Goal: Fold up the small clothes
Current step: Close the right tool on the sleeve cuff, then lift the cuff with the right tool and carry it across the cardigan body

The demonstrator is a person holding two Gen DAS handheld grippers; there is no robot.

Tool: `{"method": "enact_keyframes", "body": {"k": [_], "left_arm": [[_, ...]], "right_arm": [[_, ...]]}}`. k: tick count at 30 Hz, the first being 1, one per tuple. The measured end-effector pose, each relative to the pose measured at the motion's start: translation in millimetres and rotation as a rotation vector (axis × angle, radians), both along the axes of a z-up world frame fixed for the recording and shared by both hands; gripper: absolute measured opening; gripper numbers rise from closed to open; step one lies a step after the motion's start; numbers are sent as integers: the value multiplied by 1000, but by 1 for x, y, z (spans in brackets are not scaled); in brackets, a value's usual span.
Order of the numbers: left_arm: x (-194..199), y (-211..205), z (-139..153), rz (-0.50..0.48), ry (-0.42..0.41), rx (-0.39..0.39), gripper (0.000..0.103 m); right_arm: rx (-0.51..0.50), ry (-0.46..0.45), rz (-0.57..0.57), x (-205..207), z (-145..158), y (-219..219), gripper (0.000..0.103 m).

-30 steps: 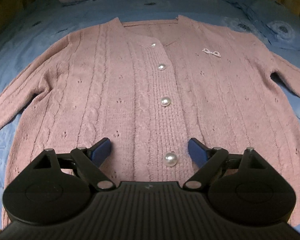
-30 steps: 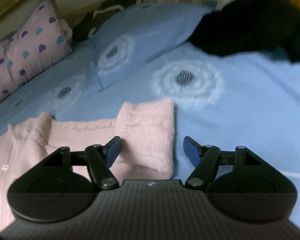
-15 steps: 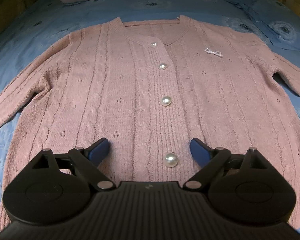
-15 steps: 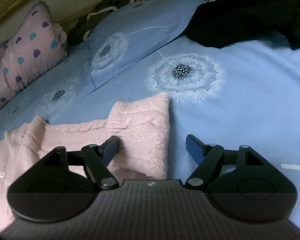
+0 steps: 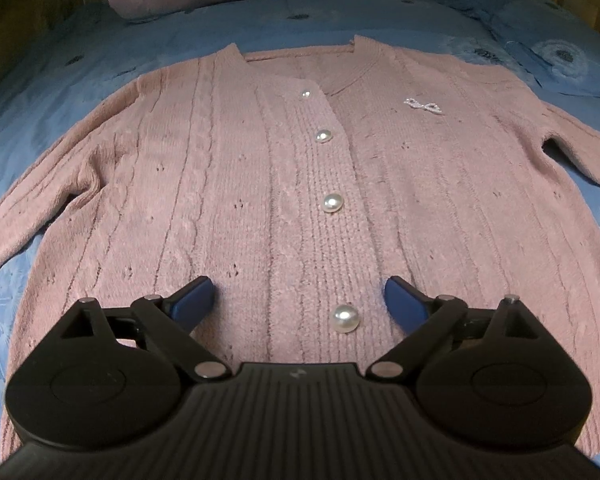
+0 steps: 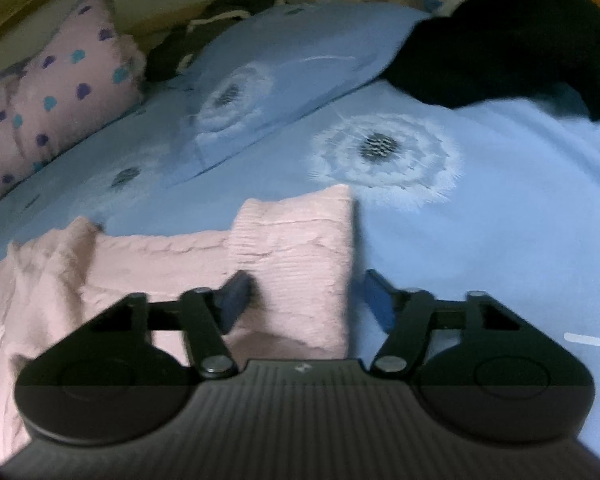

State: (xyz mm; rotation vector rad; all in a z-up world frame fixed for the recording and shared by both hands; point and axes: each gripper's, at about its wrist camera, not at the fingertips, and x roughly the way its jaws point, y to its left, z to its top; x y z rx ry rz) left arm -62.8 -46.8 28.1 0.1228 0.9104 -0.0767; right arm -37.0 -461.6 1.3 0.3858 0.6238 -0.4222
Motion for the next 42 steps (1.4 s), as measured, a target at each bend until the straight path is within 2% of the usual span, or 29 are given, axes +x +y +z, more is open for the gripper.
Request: {"method": "enact_keyframes", "body": {"k": [2,4,5,12,16,24,34,42], "left_arm": [[-1,1,2,-1,2,-6,95],[-2,3,5,-4,3,-15,95],[-3,3,6,-8,2,-20,95],[-11,8,22,-18,-41,-47,95],[-10,13,23,-6,-39,-59,95],[-11,27,19,15,-32,-65,95],[-10,53,32,62,-74,-33,95],[-7,82,41,115,-108,-26,95]], "right_arm": [[-5,-8,30,0,2,3,34],[-19,-13,47,-1,6,5,19],[-28,-14,49,-1,9,6,18],[-11,-74,21,-10,34,-5,16],[-51,-103,-21,-17,52,-8,16],[-38,-138,27,-11,76,5,15],[-29,-256,182,8,131,67,15],[-15,-308,329,35,164,134,15]]}}
